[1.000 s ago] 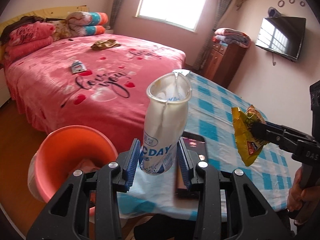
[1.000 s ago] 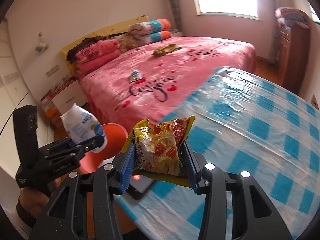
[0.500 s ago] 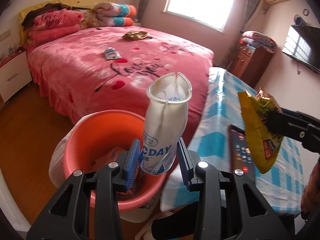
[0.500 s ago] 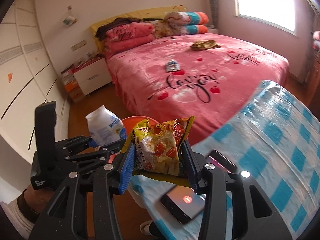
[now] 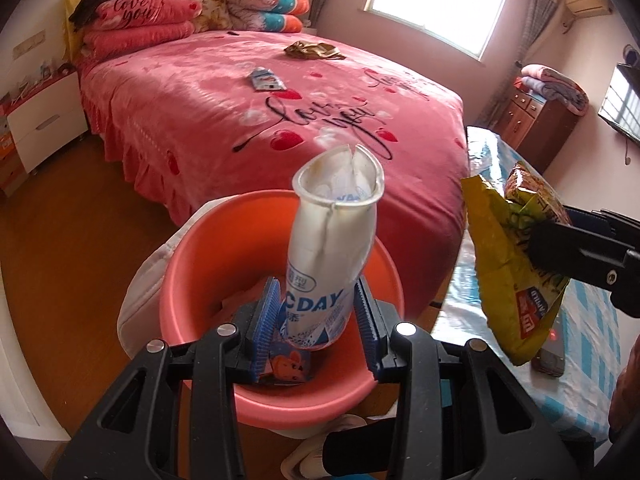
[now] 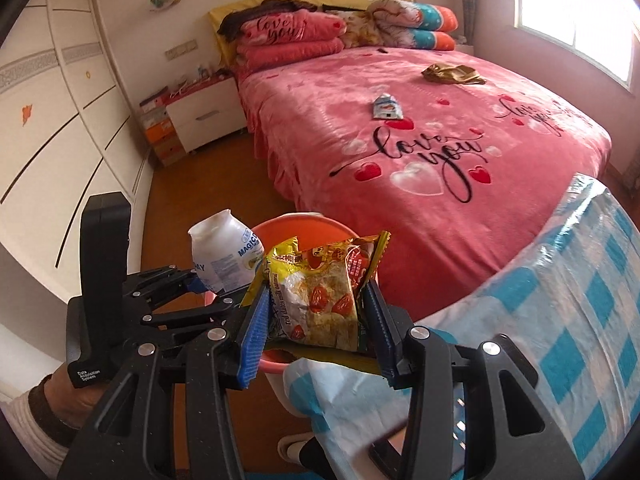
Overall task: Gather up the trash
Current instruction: 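Carry the bottle and snack wrapper to the orange bucket and release them, then withdraw both open tools from the bucket back over the table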
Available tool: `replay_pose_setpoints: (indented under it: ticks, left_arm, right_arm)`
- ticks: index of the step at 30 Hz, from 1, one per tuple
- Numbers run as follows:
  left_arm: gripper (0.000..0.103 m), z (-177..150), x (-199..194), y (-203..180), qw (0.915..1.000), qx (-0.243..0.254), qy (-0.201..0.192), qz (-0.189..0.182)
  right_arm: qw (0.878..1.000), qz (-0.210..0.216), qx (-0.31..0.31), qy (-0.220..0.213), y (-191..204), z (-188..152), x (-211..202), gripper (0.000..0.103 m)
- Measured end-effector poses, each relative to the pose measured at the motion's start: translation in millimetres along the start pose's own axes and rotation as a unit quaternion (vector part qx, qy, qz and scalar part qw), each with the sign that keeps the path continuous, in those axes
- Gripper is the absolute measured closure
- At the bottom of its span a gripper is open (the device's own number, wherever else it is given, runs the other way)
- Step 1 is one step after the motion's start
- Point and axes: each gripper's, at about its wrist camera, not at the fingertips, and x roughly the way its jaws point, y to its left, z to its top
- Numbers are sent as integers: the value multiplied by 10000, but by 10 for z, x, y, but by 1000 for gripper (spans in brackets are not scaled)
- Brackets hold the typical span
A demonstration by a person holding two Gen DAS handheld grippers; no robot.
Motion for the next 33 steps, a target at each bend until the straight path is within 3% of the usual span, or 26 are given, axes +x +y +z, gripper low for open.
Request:
replay_pose_setpoints:
  ticks: [7, 8, 9, 10, 11, 12, 15, 17, 23, 33]
  left_arm:
    - [63, -31, 147, 99, 9997, -174, 118, 81]
    - [57, -31, 171, 110, 9996, -197, 138, 122]
    - [42, -30, 194, 122, 9994, -250, 158, 179]
    - [33, -29, 207, 137, 9991, -314, 151, 257]
    - [23, -33, 205, 149, 9987, -360, 124, 336]
    - [22, -31, 195, 160, 9984, -391, 74, 399]
    - [14, -9, 182, 177, 9978, -408, 28, 523]
    - [13, 13, 167, 167, 9975, -341, 7, 615]
    - [12, 84, 62, 5, 9947, 76, -211, 1003]
    - [12, 183, -178, -278, 9927, 318, -567, 1017]
  right_arm:
    - [9998, -52, -81, 176, 23, 51, 255, 54]
    - [9998, -61, -75, 186, 20, 47, 271, 53]
    - [9998, -57, -69, 164, 13, 45, 286, 50]
    - [9999, -88, -55, 120, 6, 44, 282, 45]
    - [9999, -133, -35, 82, 2, 44, 274, 33]
    - [9998, -186, -5, 31, -14, 40, 258, 23]
    - [9994, -300, 134, -114, -106, 33, 170, 21]
    - [9985, -401, 314, -207, -196, 35, 100, 14]
    - [9945, -545, 707, -545, -418, 19, -165, 13]
    - [9857, -939, 993, -984, -616, -148, -613, 11]
